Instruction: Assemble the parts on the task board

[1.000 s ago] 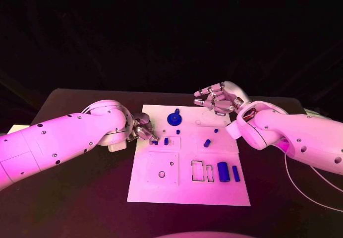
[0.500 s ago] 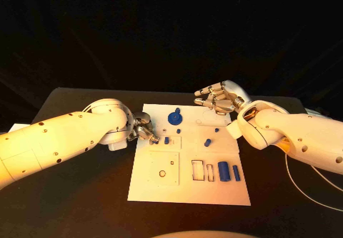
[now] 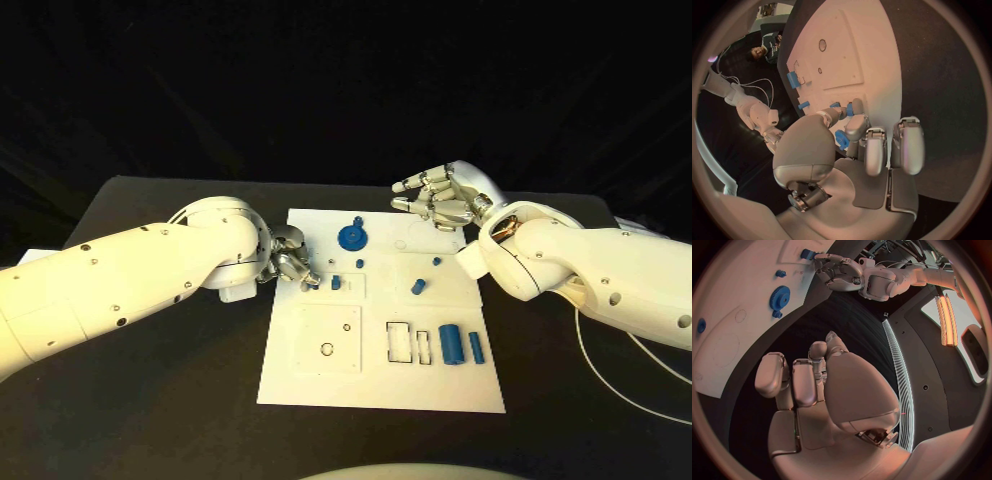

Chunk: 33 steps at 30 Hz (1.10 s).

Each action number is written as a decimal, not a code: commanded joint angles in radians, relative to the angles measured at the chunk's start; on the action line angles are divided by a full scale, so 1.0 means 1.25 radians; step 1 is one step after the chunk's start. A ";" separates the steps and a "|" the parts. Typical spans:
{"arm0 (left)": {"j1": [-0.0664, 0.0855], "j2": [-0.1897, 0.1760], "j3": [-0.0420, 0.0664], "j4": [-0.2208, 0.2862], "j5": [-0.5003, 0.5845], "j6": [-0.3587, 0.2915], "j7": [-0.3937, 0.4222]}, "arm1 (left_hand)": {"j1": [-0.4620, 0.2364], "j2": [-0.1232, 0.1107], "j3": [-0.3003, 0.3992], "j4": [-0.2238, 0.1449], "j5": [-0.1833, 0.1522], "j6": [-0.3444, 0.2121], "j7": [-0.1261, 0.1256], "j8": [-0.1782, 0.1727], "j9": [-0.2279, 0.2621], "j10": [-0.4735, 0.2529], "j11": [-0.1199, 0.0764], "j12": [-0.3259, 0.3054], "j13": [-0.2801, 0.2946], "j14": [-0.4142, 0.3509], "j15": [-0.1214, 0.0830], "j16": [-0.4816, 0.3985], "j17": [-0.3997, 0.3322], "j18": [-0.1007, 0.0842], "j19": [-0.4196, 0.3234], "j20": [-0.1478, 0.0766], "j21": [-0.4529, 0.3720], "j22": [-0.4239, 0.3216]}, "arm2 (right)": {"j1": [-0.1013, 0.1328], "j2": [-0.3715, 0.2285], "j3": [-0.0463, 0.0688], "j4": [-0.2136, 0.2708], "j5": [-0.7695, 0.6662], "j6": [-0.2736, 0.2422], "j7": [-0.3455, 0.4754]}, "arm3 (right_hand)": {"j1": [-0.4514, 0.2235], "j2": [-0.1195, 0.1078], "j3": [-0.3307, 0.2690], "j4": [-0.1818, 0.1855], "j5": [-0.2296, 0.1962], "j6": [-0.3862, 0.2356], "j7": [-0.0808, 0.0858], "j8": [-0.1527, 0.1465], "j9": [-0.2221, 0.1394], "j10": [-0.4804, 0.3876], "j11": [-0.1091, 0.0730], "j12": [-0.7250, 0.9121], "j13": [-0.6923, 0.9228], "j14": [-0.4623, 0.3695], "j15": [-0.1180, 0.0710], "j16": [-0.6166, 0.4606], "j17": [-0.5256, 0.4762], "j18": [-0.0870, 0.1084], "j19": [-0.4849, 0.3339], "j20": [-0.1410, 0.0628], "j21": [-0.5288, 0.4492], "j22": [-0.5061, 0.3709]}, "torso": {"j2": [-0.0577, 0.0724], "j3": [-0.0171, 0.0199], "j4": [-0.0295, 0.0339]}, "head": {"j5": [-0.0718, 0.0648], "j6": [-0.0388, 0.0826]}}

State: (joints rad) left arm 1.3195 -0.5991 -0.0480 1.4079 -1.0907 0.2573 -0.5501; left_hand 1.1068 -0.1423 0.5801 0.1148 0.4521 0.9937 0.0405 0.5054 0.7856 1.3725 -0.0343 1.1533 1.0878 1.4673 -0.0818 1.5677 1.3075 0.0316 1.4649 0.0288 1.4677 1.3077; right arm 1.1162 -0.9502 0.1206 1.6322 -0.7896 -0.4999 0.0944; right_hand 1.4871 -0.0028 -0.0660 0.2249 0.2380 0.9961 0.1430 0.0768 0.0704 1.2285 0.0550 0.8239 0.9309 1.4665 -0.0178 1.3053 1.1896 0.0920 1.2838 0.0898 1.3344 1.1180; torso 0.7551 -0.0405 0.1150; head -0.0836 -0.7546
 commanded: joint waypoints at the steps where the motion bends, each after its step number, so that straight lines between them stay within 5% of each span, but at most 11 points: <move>1: -0.006 0.005 -0.005 -0.003 0.000 0.039 -0.031 | -0.006 0.004 0.119 -0.121 0.006 0.005 -0.003 -0.003 0.001 0.007 -0.001 0.003 0.001 0.083 -0.004 0.002 0.211 -0.001 0.039 -0.005 0.003 0.135 | 0.000 0.000 0.000 0.003 -0.003 0.009 0.004 | -0.004 0.001 -0.003 -0.003 0.003 -0.005 0.001 -0.002 -0.001 -0.006 -0.001 -0.001 -0.001 0.022 -0.003 -0.002 -0.001 0.004 -0.003 0.000 -0.004 -0.001 | 0.000 0.0003 -0.0003 | 0.000 0.000; 17: -0.003 0.028 -0.005 -0.021 0.019 0.083 -0.072 | -0.068 0.026 0.018 -0.068 0.003 0.031 -0.018 -0.013 -0.003 0.019 -0.011 0.013 0.013 0.083 -0.011 0.002 0.211 -0.003 0.044 -0.009 0.009 0.143 | 0.000 -0.003 0.000 0.009 -0.005 0.010 0.003 | -0.004 0.001 -0.003 -0.004 0.004 -0.006 0.001 -0.003 -0.001 -0.007 -0.001 -0.002 -0.002 0.022 -0.003 -0.004 -0.003 0.005 -0.004 0.000 -0.005 -0.003 | 0.000 0.0003 -0.0003 | 0.001 -0.002; 33: -0.001 0.037 -0.005 -0.034 0.008 0.078 -0.080 | -0.089 0.042 -0.016 -0.045 0.005 0.047 -0.022 -0.020 -0.008 0.029 -0.014 0.028 0.033 0.083 -0.014 0.002 0.211 -0.006 0.049 -0.012 0.016 0.151 | 0.000 -0.005 0.000 0.012 -0.006 0.009 0.003 | -0.003 0.001 -0.003 -0.004 0.005 -0.006 0.001 -0.003 -0.001 -0.008 -0.001 -0.003 -0.003 0.021 -0.003 -0.004 -0.004 0.005 -0.005 0.000 -0.006 -0.004 | 0.000 -0.0001 0.0000 | -0.001 -0.003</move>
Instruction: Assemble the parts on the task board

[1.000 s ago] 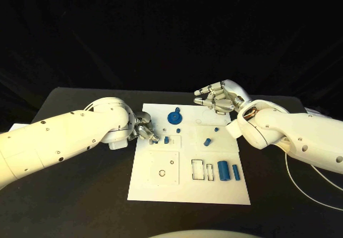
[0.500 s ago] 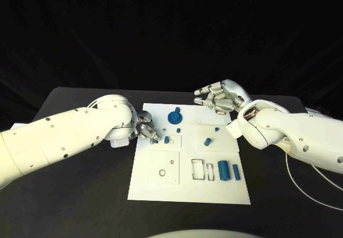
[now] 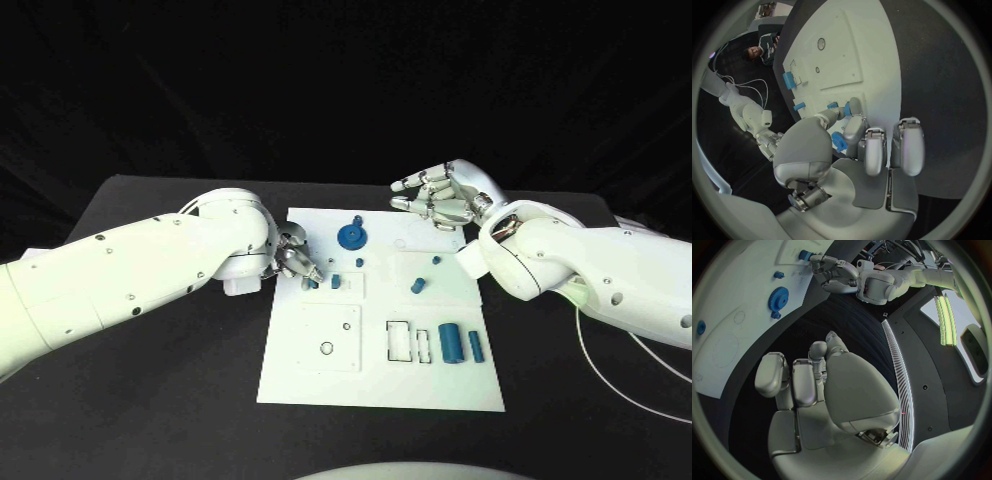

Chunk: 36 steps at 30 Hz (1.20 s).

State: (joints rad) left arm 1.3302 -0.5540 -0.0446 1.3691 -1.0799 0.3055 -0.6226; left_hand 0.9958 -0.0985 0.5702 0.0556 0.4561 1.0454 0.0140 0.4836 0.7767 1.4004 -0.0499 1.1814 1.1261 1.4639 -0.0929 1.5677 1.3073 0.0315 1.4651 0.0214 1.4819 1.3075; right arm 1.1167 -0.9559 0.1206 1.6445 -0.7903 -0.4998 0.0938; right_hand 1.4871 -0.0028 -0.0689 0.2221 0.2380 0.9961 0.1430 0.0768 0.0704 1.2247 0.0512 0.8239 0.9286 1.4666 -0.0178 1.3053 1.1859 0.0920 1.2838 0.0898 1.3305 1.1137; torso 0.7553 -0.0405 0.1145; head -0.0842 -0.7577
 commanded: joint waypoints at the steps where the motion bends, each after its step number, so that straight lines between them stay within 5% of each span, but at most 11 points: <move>1: -0.010 0.002 -0.008 -0.003 -0.001 0.039 -0.022 | -0.003 0.007 -0.011 0.004 0.001 0.007 -0.001 -0.003 -0.001 0.007 -0.002 0.007 0.003 0.085 -0.005 0.002 0.211 -0.006 0.049 -0.006 0.005 0.151 | 0.000 0.000 0.000 0.002 -0.005 0.008 0.004 | -0.003 0.001 -0.001 -0.002 0.005 -0.006 0.001 -0.003 -0.001 -0.005 0.002 -0.003 -0.001 0.021 -0.003 -0.004 -0.001 0.005 -0.005 0.000 -0.003 -0.001 | 0.000 -0.0003 0.0007 | -0.001 -0.001; 30: -0.010 0.005 -0.008 -0.005 -0.008 0.025 -0.023 | -0.051 -0.003 -0.129 0.047 -0.007 0.028 -0.006 -0.010 -0.006 0.015 -0.005 0.017 0.018 0.085 -0.008 0.002 0.211 -0.008 0.053 -0.010 0.011 0.159 | 0.000 -0.001 0.000 0.002 -0.005 0.010 0.003 | -0.003 0.001 -0.001 -0.003 0.006 -0.006 0.001 -0.003 -0.001 -0.006 0.002 -0.004 -0.003 0.021 -0.003 -0.005 -0.001 0.005 -0.006 0.000 -0.004 -0.002 | 0.000 -0.0006 0.0012 | -0.004 -0.002; 34: -0.010 0.004 -0.008 -0.005 -0.009 0.017 -0.023 | -0.057 -0.002 -0.164 0.059 -0.017 0.031 -0.006 -0.012 -0.007 0.016 -0.005 0.018 0.020 0.085 -0.008 0.002 0.211 -0.008 0.053 -0.010 0.011 0.159 | 0.000 -0.001 0.000 0.002 -0.005 0.009 0.004 | -0.003 0.001 -0.001 -0.003 0.006 -0.006 0.001 -0.003 -0.001 -0.006 0.002 -0.004 -0.003 0.021 -0.003 -0.005 -0.001 0.005 -0.006 0.000 -0.004 -0.002 | 0.000 -0.0004 0.0010 | -0.002 -0.001; 36: -0.010 0.004 -0.008 -0.005 -0.010 0.011 -0.023 | -0.057 0.001 -0.182 0.066 -0.043 0.032 -0.006 -0.013 -0.007 0.016 -0.006 0.018 0.021 0.085 -0.008 0.002 0.211 -0.008 0.053 -0.010 0.010 0.159 | 0.000 0.000 0.000 0.002 -0.005 0.009 0.005 | -0.003 0.001 -0.001 -0.003 0.006 -0.006 0.001 -0.003 -0.001 -0.006 0.002 -0.004 -0.003 0.021 -0.003 -0.005 -0.002 0.006 -0.006 0.000 -0.005 -0.003 | 0.000 -0.0008 0.0014 | -0.003 -0.001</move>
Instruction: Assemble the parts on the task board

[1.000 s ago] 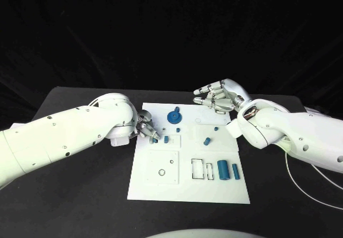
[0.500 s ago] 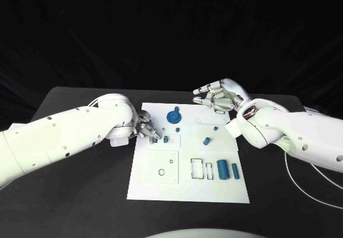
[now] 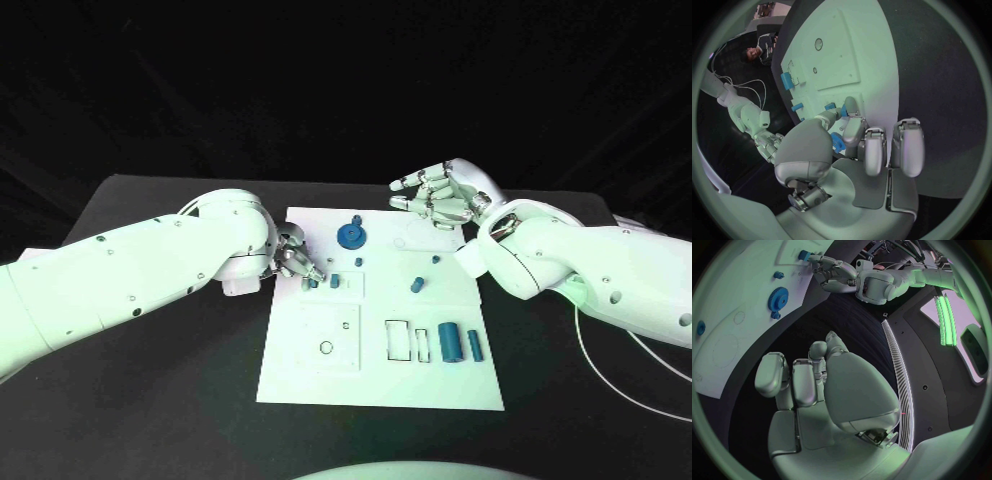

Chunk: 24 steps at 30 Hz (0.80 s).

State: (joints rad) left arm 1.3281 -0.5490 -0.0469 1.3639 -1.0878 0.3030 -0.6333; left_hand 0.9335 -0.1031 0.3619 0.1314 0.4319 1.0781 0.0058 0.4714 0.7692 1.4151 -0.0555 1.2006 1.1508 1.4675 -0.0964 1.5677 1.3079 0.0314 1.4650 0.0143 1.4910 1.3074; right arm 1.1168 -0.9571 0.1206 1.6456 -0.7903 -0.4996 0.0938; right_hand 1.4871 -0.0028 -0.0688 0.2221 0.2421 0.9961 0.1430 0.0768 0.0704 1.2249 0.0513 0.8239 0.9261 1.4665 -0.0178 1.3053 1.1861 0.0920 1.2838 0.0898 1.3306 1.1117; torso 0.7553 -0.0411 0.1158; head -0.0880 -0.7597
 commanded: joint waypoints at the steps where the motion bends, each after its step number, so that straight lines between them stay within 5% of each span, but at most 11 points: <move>1: -0.008 -0.001 -0.006 -0.001 -0.004 0.010 -0.015 | -0.006 0.007 -0.024 0.008 -0.048 0.007 0.001 -0.004 -0.001 0.004 -0.001 0.002 0.001 0.083 -0.005 0.002 0.210 -0.008 0.053 -0.004 0.003 0.159 | 0.000 0.001 0.000 0.001 -0.005 0.009 0.005 | -0.003 0.000 -0.001 -0.003 0.003 -0.006 0.001 -0.003 -0.001 -0.006 0.002 -0.005 -0.001 0.021 -0.003 -0.006 -0.002 0.006 -0.007 0.000 -0.005 -0.002 | 0.000 -0.0005 0.0004 | 0.000 0.000; 6: -0.008 -0.003 -0.003 0.002 -0.006 -0.009 -0.015 | 0.002 0.018 -0.070 0.027 -0.163 0.009 0.002 -0.008 -0.003 0.004 0.000 0.001 0.002 0.083 -0.005 0.002 0.210 -0.008 0.054 -0.004 0.002 0.160 | 0.000 0.001 0.000 0.000 -0.005 0.009 0.007 | -0.005 0.000 -0.002 -0.002 0.003 -0.006 0.001 -0.003 -0.001 -0.007 0.002 -0.005 -0.002 0.021 -0.002 -0.006 -0.002 0.006 -0.006 0.000 -0.005 -0.002 | 0.000 -0.0006 -0.0001 | 0.001 0.000; 9: -0.008 -0.005 -0.002 0.003 -0.006 -0.019 -0.014 | 0.007 0.021 -0.094 0.039 -0.203 0.010 0.002 -0.009 -0.003 0.004 0.000 0.000 0.002 0.083 -0.005 0.002 0.210 -0.007 0.054 -0.004 0.002 0.160 | 0.000 0.001 0.000 0.000 -0.005 0.009 0.007 | -0.005 0.000 -0.002 -0.002 0.003 -0.006 0.001 -0.003 -0.001 -0.007 0.002 -0.005 -0.002 0.021 -0.002 -0.006 -0.002 0.006 -0.006 0.000 -0.005 -0.002 | 0.000 -0.0009 -0.0003 | 0.000 0.000; 24: -0.008 -0.032 0.007 0.029 0.015 -0.084 -0.007 | 0.010 0.025 -0.132 0.061 -0.230 0.008 0.003 -0.012 -0.003 -0.001 0.001 -0.011 -0.009 0.083 -0.005 0.002 0.210 -0.006 0.051 -0.004 -0.005 0.155 | 0.000 0.005 0.000 -0.005 -0.004 0.011 0.008 | -0.005 0.000 -0.002 -0.002 0.003 -0.006 0.001 -0.003 -0.001 -0.007 0.002 -0.005 -0.002 0.021 -0.002 -0.006 -0.002 0.006 -0.006 0.000 -0.005 -0.002 | 0.000 -0.0005 -0.0009 | -0.001 0.001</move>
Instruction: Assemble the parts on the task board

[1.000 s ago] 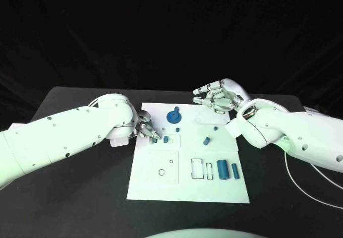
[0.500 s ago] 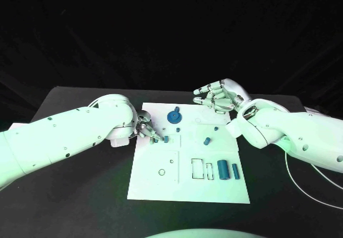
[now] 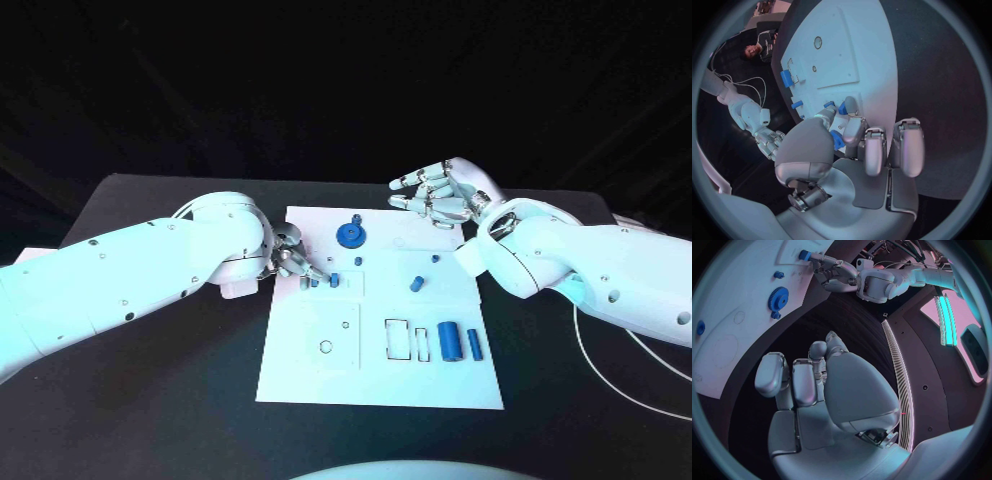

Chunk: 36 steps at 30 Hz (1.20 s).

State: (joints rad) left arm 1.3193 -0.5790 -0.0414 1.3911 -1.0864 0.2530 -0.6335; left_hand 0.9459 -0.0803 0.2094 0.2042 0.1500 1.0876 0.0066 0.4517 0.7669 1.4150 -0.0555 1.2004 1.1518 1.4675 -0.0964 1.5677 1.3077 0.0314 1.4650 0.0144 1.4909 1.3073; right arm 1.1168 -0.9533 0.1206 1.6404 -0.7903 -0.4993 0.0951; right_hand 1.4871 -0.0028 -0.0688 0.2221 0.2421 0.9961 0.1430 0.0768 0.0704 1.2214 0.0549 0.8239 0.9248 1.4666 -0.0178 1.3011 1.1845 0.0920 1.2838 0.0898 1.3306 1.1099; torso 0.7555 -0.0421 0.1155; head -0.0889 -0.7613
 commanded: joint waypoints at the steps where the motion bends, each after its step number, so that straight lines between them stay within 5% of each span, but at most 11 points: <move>1: -0.001 -0.012 0.004 0.012 0.023 -0.059 -0.005 | 0.000 0.007 -0.016 0.006 -0.004 -0.004 0.004 0.003 -0.001 -0.007 0.002 -0.022 -0.022 0.083 -0.004 0.002 0.210 -0.005 0.049 -0.004 -0.008 0.153 | 0.000 0.002 0.000 -0.002 -0.004 0.011 0.007 | -0.005 0.000 -0.002 -0.003 0.003 -0.006 0.001 -0.003 -0.001 -0.004 -0.001 -0.005 -0.001 0.021 -0.002 -0.003 -0.001 0.006 -0.006 0.000 -0.005 0.000 | 0.000 0.0005 -0.0005 | -0.001 0.003; 14: 0.005 -0.052 0.014 0.045 0.104 -0.225 0.101 | 0.054 0.015 -0.085 0.042 0.018 -0.059 0.021 0.003 0.003 -0.097 0.017 -0.167 -0.181 0.083 0.005 0.002 0.210 0.022 -0.001 0.005 -0.114 0.076 | -0.001 0.007 0.000 -0.009 -0.003 0.013 0.007 | -0.006 0.000 -0.003 -0.002 0.003 -0.006 0.001 -0.003 -0.001 -0.004 -0.001 -0.004 0.000 0.021 -0.002 -0.002 0.000 0.006 -0.006 0.000 -0.005 -0.001 | 0.000 -0.0001 -0.0007 | -0.005 0.009; 17: 0.005 -0.055 0.014 0.046 0.109 -0.261 0.153 | 0.066 0.013 -0.103 0.050 0.019 -0.073 0.027 0.004 0.001 -0.133 0.022 -0.222 -0.240 0.082 0.009 0.002 0.210 0.034 -0.026 0.008 -0.169 0.036 | -0.001 0.006 -0.001 -0.010 -0.002 0.014 0.007 | -0.006 0.000 -0.003 -0.002 0.003 -0.006 0.001 -0.003 -0.001 -0.004 -0.001 -0.004 0.000 0.021 -0.002 -0.002 0.000 0.006 -0.006 0.000 -0.005 -0.001 | 0.000 0.0005 -0.0012 | -0.005 0.010; 19: 0.005 -0.056 0.014 0.044 0.110 -0.290 0.210 | 0.084 0.012 -0.116 0.054 0.019 -0.098 0.038 -0.003 -0.003 -0.193 0.032 -0.304 -0.324 0.072 0.016 -0.022 0.182 0.050 -0.064 0.014 -0.249 -0.021 | -0.001 0.006 -0.001 -0.010 -0.002 0.014 0.006 | -0.006 0.000 -0.003 -0.002 0.003 -0.006 0.001 -0.003 -0.001 -0.004 -0.001 -0.004 0.000 0.021 -0.002 -0.002 0.000 0.006 -0.006 0.000 -0.005 -0.001 | 0.000 0.0013 -0.0006 | -0.007 0.011; 22: 0.005 -0.051 0.013 0.038 0.086 -0.322 0.302 | 0.178 0.006 -0.113 0.018 0.019 -0.176 0.076 -0.036 -0.028 -0.296 0.069 -0.362 -0.357 -0.029 0.049 -0.195 0.006 0.097 -0.214 0.036 -0.527 -0.212 | -0.001 0.005 -0.001 -0.010 -0.002 0.014 0.006 | -0.006 0.000 -0.003 -0.002 0.003 -0.006 0.001 -0.003 -0.001 -0.004 -0.001 -0.004 0.000 0.021 -0.002 -0.002 0.000 0.006 -0.006 0.000 -0.005 -0.001 | 0.000 0.0011 0.0005 | -0.007 0.013; 23: 0.005 -0.048 0.012 0.035 0.071 -0.329 0.336 | 0.246 0.002 -0.101 -0.012 0.016 -0.207 0.096 -0.058 -0.052 -0.357 0.094 -0.402 -0.382 -0.126 0.068 -0.329 -0.115 0.107 -0.293 0.052 -0.649 -0.291 | -0.001 0.005 -0.001 -0.010 -0.002 0.014 0.006 | -0.006 0.000 -0.003 -0.002 0.003 -0.006 0.001 -0.003 -0.001 -0.004 -0.001 -0.004 0.000 0.021 -0.002 -0.002 0.000 0.006 -0.006 0.000 -0.005 -0.001 | 0.000 0.0005 0.0006 | -0.007 0.014; 27: 0.001 -0.025 -0.002 0.019 -0.023 -0.356 0.472 | 0.403 0.007 -0.022 -0.076 -0.003 -0.252 0.112 -0.132 -0.139 -0.432 0.110 -0.511 -0.478 -0.314 0.092 -0.572 -0.331 0.112 -0.353 0.075 -0.737 -0.345 | -0.001 0.005 -0.001 -0.011 -0.002 0.014 0.006 | -0.006 0.001 -0.003 -0.002 0.004 -0.006 0.001 -0.003 -0.001 -0.003 -0.001 -0.004 0.000 0.021 -0.002 -0.003 -0.001 0.006 -0.007 0.000 -0.006 -0.001 | 0.000 -0.0004 -0.0005 | -0.007 0.018; 31: -0.005 -0.003 -0.012 0.005 -0.105 -0.372 0.528 | 0.433 -0.038 0.038 -0.091 -0.011 -0.220 0.089 -0.212 -0.251 -0.412 0.116 -0.621 -0.606 -0.264 0.095 -0.563 -0.366 0.121 -0.304 0.083 -0.739 -0.355 | -0.002 0.006 -0.001 -0.012 -0.002 0.014 0.007 | -0.006 0.001 -0.002 -0.003 0.004 -0.006 0.001 -0.003 -0.001 -0.003 -0.001 -0.004 0.000 0.021 -0.002 -0.003 -0.001 0.006 -0.007 0.000 -0.006 -0.001 | 0.000 0.0001 -0.0019 | -0.009 0.019; 36: -0.012 0.012 -0.018 -0.005 -0.197 -0.366 0.540 | 0.423 -0.064 0.071 -0.094 -0.017 -0.159 0.092 -0.247 -0.320 -0.389 0.117 -0.685 -0.696 -0.177 0.084 -0.423 -0.280 0.121 -0.265 0.077 -0.713 -0.336 | -0.002 0.005 -0.001 -0.010 -0.002 0.014 0.011 | -0.005 0.001 -0.002 -0.003 0.004 -0.007 0.001 -0.003 -0.001 -0.003 -0.001 -0.004 -0.001 0.021 -0.002 -0.003 -0.001 0.006 -0.007 0.000 -0.006 -0.001 | 0.001 0.0010 -0.0011 | -0.010 0.025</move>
State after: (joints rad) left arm 1.3052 -0.5675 -0.0640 1.3872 -1.2000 -0.1789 -0.0418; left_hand 1.4740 -0.1550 0.2942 0.0867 0.1322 0.8817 0.1214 0.1459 0.3733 0.9293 0.0909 0.3512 0.2920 1.2415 0.0090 1.0295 0.9533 0.1721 1.1278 0.1091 0.5963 0.8854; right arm 1.1157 -0.9474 0.1188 1.6255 -0.7894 -0.4957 0.0956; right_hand 1.4871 -0.0028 -0.0688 0.2221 0.2420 0.9961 0.1430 0.0768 0.0704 1.2214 0.0549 0.8239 0.9250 1.4666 -0.0178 1.3012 1.1847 0.0920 1.2838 0.0898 1.3266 1.1091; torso 0.7560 -0.0416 0.1137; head -0.1008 -0.7350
